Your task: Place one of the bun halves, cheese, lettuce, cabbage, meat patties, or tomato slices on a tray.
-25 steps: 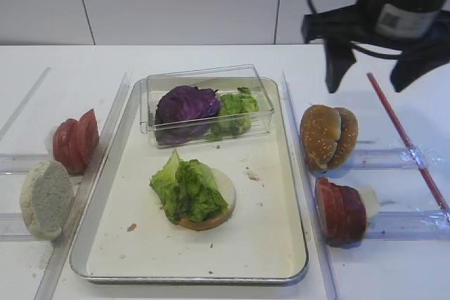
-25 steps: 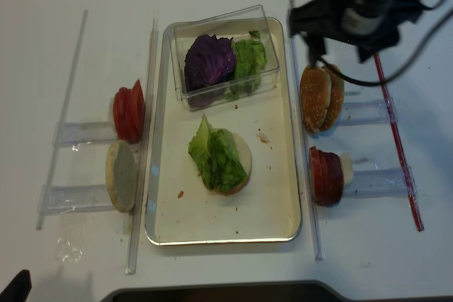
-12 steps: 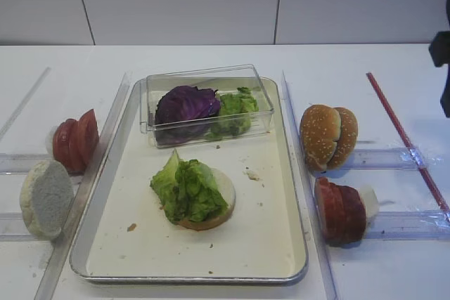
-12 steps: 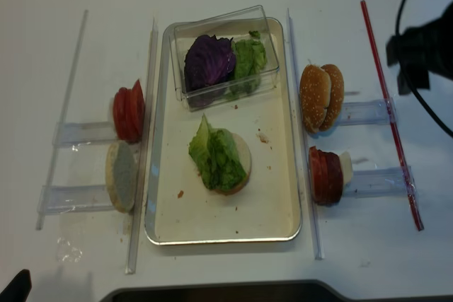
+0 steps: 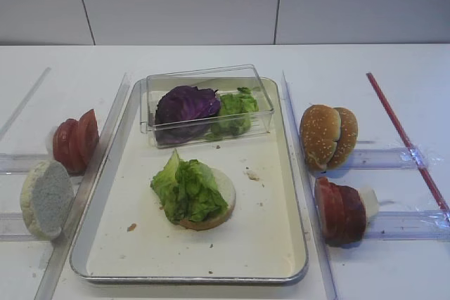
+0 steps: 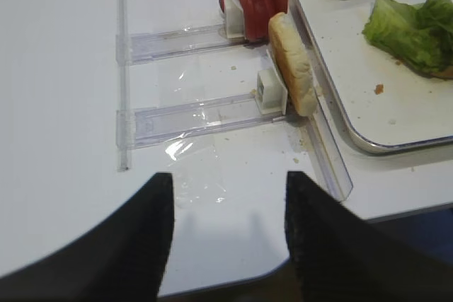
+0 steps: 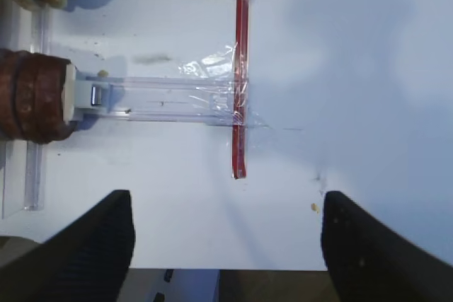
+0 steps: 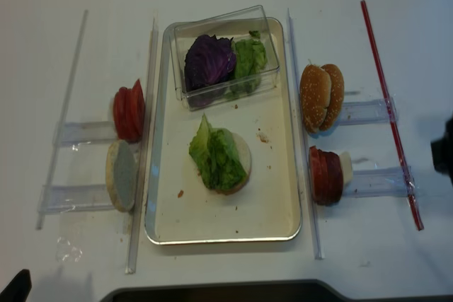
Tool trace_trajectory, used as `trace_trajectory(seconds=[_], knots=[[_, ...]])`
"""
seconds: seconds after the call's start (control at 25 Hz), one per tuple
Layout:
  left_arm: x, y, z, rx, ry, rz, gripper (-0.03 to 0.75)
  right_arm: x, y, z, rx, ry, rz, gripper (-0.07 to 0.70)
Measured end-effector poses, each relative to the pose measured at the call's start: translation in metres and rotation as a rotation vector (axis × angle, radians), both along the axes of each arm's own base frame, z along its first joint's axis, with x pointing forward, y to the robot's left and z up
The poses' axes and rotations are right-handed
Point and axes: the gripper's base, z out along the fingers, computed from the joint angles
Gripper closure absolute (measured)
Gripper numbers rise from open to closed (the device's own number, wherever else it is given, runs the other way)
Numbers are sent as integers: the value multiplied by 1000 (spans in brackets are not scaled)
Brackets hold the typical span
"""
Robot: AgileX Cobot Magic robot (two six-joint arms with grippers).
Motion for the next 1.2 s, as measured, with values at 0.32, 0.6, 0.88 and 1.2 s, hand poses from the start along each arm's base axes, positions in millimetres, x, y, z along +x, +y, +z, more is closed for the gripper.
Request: trace_trajectory(seconds=[0.32,0.6,0.88,1.2], knots=[[0,0,0,0,0,0,370,-57,-14,-22,-18,-99,31,78],[0,0,0,0,0,0,370,-99,-24,-40,-15,-240,64,78],[0,0,0,0,0,0,370,-127,-28,-52,33,-401,66,78],[0,0,0,0,0,0,370,-137,-30,-56,66,-581,70,78]])
